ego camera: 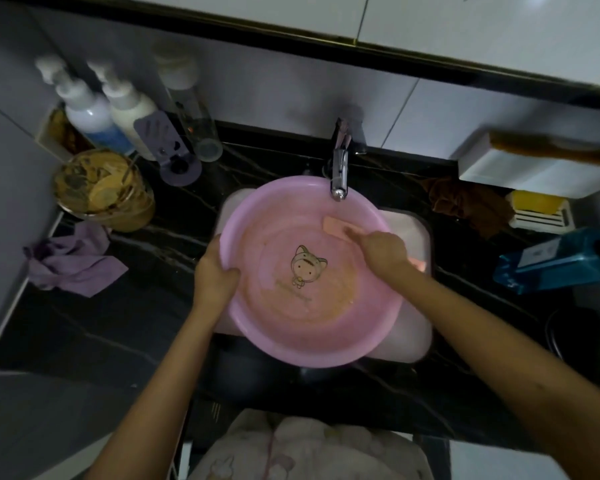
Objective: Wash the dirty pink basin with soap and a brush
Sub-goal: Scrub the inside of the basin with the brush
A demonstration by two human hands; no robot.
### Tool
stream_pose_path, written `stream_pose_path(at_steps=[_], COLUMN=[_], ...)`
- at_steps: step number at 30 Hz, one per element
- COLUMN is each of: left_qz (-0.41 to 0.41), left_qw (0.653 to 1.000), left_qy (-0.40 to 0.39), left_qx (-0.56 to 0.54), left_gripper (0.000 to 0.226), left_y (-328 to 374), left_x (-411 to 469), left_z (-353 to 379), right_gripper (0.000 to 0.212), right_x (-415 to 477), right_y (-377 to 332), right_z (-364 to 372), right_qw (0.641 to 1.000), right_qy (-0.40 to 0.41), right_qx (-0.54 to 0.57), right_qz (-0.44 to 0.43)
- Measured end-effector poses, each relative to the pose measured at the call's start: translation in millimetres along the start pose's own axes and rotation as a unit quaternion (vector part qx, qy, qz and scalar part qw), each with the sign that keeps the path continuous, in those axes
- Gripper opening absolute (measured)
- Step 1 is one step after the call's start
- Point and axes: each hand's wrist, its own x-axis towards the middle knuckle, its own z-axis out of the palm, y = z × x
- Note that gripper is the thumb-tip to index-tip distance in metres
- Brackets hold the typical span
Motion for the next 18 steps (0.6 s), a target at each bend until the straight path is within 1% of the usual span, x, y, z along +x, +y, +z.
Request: stream_pose_path(at_steps=[1, 2, 4, 6, 7, 8, 9, 10, 11, 13, 14, 16, 18], left_qz=[0.006, 0.014, 0.031, 0.045, 0.051, 0.058, 0.066, 0.074, 0.074, 0.077, 0.081, 0.087, 0.087], left_qw=[1.000, 1.000, 0.999, 0.998, 0.997, 0.997, 0.997, 0.996, 0.996, 0.996, 0.996, 0.995, 0.995], left_qy=[0.003, 0.006, 0.009, 0.008, 0.007, 0.005, 0.001, -0.004, -0.006, -0.006, -0.007, -0.006, 0.000], left_qx=[-0.010, -0.017, -0.029, -0.045, -0.048, -0.048, -0.047, -0.045, -0.046, -0.048, -0.047, -0.043, -0.042], left_gripper=[0.060, 0.059, 0.058, 0.057, 0.059, 0.060, 0.061, 0.063, 0.065, 0.068, 0.069, 0.068, 0.066], left_y=[0.7, 0.8, -0.7, -1.1, -2.5, -2.3, -3.7, -3.6, -5.9, -7.0, -7.3, -7.9, -9.1], left_x=[-1.1, -2.5, -5.2, -6.6, -6.5, -6.6, -6.8, -5.6, -5.9, -5.2, -4.4, -5.6, -6.4], left_z=[0.2, 0.5, 0.9, 1.1, 0.6, 0.5, -0.1, -0.7, -1.2, -2.2, -2.3, -0.1, 1.6], right_gripper=[0.046, 0.045, 0.041, 0.040, 0.040, 0.041, 0.043, 0.044, 0.044, 0.045, 0.047, 0.054, 0.054], right_x=[-3.1, -7.8, -25.2, -49.2, -59.5, -67.3, -69.7, -62.0, -49.0, -20.4, -8.3, 2.9, -6.6], right_y=[8.3, 12.5, 8.4, -6.5, -14.9, -21.7, -26.5, -24.5, -19.3, -7.0, 0.6, 9.8, 8.4], right_z=[0.0, 2.4, 8.7, 9.1, 10.4, 12.7, 13.0, 12.8, 11.1, -3.9, -10.7, -16.9, -8.2], right_qw=[0.999, 0.994, 0.978, 0.957, 0.947, 0.940, 0.939, 0.945, 0.952, 0.967, 0.977, 0.985, 0.984], right_qy=[-0.008, -0.037, -0.139, -0.252, -0.290, -0.305, -0.301, -0.273, -0.248, -0.185, -0.131, -0.049, -0.048], right_qx=[-0.051, -0.105, -0.155, -0.130, -0.110, -0.116, -0.134, -0.147, -0.162, -0.177, -0.169, -0.164, -0.170], right_qz=[0.004, 0.005, -0.012, -0.059, -0.079, -0.096, -0.104, -0.099, -0.080, -0.015, -0.002, -0.012, -0.025])
